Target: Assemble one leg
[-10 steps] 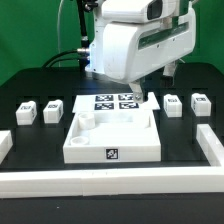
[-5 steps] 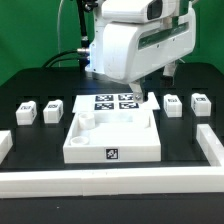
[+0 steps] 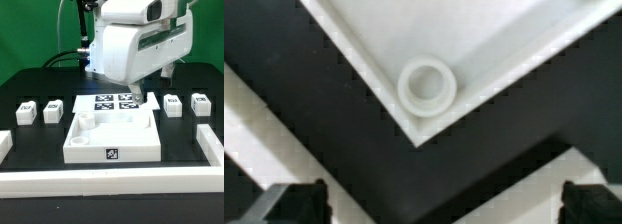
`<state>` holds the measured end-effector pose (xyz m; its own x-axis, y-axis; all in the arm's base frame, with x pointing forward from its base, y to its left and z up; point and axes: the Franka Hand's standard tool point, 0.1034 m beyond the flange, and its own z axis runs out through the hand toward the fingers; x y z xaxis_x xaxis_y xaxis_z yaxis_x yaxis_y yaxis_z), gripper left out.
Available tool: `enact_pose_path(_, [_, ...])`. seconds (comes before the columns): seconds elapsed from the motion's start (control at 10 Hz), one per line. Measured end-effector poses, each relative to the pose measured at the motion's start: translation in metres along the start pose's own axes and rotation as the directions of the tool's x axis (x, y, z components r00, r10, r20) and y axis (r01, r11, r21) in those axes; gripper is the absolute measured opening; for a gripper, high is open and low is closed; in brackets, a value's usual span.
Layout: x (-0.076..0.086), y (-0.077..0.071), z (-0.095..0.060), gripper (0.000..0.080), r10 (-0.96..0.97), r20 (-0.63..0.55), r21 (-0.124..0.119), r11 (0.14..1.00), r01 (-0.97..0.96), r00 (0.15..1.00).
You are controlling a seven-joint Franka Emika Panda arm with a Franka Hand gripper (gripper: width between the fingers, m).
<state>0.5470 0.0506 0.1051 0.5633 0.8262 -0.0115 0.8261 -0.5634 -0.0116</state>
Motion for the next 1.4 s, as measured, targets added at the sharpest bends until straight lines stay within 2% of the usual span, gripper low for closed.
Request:
enact_pose_path(0.1, [-0.010,-0.010,0.000,0.0650,-0.034,-0.001,-0.004,0.999,0.034,0.999])
enact_pose_path(0.3, [-0.032,-0.021,0.003,0.0650,-0.187,-0.023,-0.049,0.981,0.185,0.982])
enact_pose_path(0.4, [-0.045,-0.024,0.008,0.0650,-0.260,-0.016,-0.043,0.965,0.259,0.965])
enact_pose_path(0.5, [-0.053,-0.021,0.011,0.0650,-0.281,-0.018,-0.046,0.959,0.280,0.960])
enact_pose_path(1.0, [-0.054,-0.022,0.012,0.0650,-0.268,-0.017,-0.043,0.963,0.267,0.963])
enact_pose_path(1.1, [-0.058,-0.020,0.013,0.0650,-0.367,-0.016,-0.070,0.928,0.365,0.930])
enact_pose_path(1.2, [-0.072,-0.022,0.020,0.0650,-0.478,-0.012,-0.108,0.874,0.474,0.878])
enact_pose_path(1.3, [-0.082,-0.029,0.026,0.0650,-0.529,-0.004,-0.112,0.843,0.525,0.849])
enact_pose_path(1.4, [-0.086,-0.037,0.032,0.0650,-0.620,0.013,-0.140,0.776,0.615,0.785])
